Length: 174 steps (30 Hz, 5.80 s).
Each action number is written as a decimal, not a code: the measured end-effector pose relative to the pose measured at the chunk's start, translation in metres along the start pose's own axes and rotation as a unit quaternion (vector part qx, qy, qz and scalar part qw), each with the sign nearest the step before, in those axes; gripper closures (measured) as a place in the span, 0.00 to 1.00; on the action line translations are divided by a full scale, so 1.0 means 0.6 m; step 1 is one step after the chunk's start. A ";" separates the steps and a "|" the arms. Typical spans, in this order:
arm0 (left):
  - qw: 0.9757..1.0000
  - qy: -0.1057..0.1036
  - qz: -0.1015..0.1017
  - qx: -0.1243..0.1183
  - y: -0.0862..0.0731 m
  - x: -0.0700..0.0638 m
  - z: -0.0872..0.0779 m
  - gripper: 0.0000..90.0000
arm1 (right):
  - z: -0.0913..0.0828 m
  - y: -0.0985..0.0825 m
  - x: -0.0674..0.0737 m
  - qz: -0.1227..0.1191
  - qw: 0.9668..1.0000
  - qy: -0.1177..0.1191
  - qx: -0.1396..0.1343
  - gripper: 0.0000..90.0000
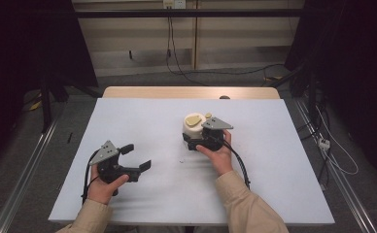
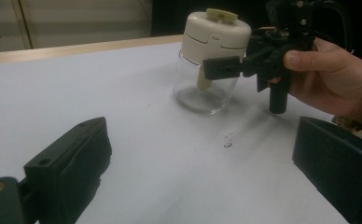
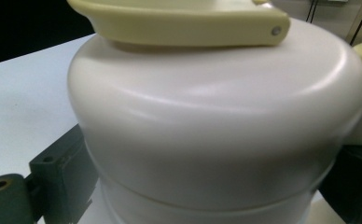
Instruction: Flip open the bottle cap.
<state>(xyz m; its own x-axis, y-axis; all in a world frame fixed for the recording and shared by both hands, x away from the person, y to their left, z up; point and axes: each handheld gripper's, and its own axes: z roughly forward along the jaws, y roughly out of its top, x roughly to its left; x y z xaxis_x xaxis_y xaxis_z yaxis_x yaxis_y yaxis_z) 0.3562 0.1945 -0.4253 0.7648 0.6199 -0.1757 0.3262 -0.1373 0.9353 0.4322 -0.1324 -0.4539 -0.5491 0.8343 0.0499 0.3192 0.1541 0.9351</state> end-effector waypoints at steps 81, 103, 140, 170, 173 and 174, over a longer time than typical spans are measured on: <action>0.994 -0.046 0.005 0.098 0.137 -0.027 0.212 1.00 | 0.001 0.000 -0.002 -0.002 1.000 0.003 0.001 0.06; 0.994 -0.041 0.012 0.096 0.162 -0.032 0.223 1.00 | 0.000 0.000 -0.003 -0.002 1.000 0.006 0.002 0.06; 0.995 -0.041 0.003 0.086 0.172 -0.033 0.230 1.00 | 0.000 0.000 -0.002 -0.002 1.000 0.005 0.002 0.06; 0.996 -0.038 0.008 0.081 0.183 -0.039 0.245 1.00 | 0.000 0.001 -0.002 -0.001 1.000 0.003 0.002 0.06; 0.996 -0.037 0.007 0.081 0.184 -0.039 0.246 1.00 | 0.000 0.001 -0.001 -0.001 1.000 0.003 0.002 0.06; 0.996 -0.037 0.008 0.081 0.185 -0.039 0.246 1.00 | 0.000 0.001 -0.001 -0.001 1.000 0.003 0.002 0.06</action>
<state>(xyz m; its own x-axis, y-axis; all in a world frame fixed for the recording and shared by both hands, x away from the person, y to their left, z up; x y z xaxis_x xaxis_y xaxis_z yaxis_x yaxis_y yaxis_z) 0.4566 0.0510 -0.3629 0.8074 0.5587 -0.1895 0.3948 -0.2730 0.8773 0.4328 -0.1329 -0.4536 -0.5540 0.8310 0.0498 0.3215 0.1583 0.9336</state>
